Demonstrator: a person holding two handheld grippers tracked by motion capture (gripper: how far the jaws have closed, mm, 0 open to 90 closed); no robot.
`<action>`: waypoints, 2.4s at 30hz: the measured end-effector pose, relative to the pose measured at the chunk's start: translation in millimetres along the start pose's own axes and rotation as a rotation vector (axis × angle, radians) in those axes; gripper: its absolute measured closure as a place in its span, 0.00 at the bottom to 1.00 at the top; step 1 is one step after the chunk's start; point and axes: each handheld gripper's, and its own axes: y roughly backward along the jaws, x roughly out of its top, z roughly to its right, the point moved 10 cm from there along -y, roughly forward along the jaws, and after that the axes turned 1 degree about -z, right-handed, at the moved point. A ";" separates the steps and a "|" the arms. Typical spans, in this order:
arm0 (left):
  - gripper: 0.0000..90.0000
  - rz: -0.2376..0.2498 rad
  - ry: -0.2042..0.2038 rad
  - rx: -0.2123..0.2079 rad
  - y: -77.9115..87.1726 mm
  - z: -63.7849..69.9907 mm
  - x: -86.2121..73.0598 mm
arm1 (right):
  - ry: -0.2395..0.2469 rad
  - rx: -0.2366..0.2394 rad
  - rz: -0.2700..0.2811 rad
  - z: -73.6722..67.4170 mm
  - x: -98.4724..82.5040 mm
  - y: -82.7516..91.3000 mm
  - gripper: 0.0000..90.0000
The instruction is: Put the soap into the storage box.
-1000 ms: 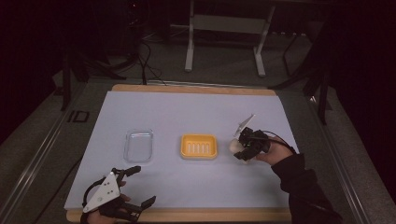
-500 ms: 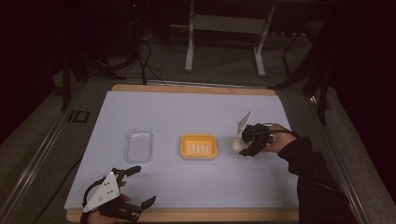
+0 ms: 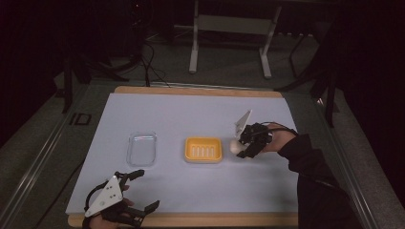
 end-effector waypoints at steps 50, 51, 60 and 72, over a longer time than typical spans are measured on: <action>0.01 0.000 0.000 -0.008 0.0 0.6 0.0 | 0.142 0.028 0.120 -1.0 91.9 4.5 0.55; 0.01 0.000 0.000 -0.007 0.2 0.5 0.0 | 0.145 0.035 0.120 -1.8 94.0 2.7 0.55; 0.01 0.000 -0.004 -0.008 0.9 1.3 0.4 | 0.156 0.041 0.116 0.6 102.6 -3.4 0.55; 0.01 0.005 -0.008 -0.006 2.4 1.9 1.7 | 0.160 0.042 0.103 9.0 110.9 -17.4 0.55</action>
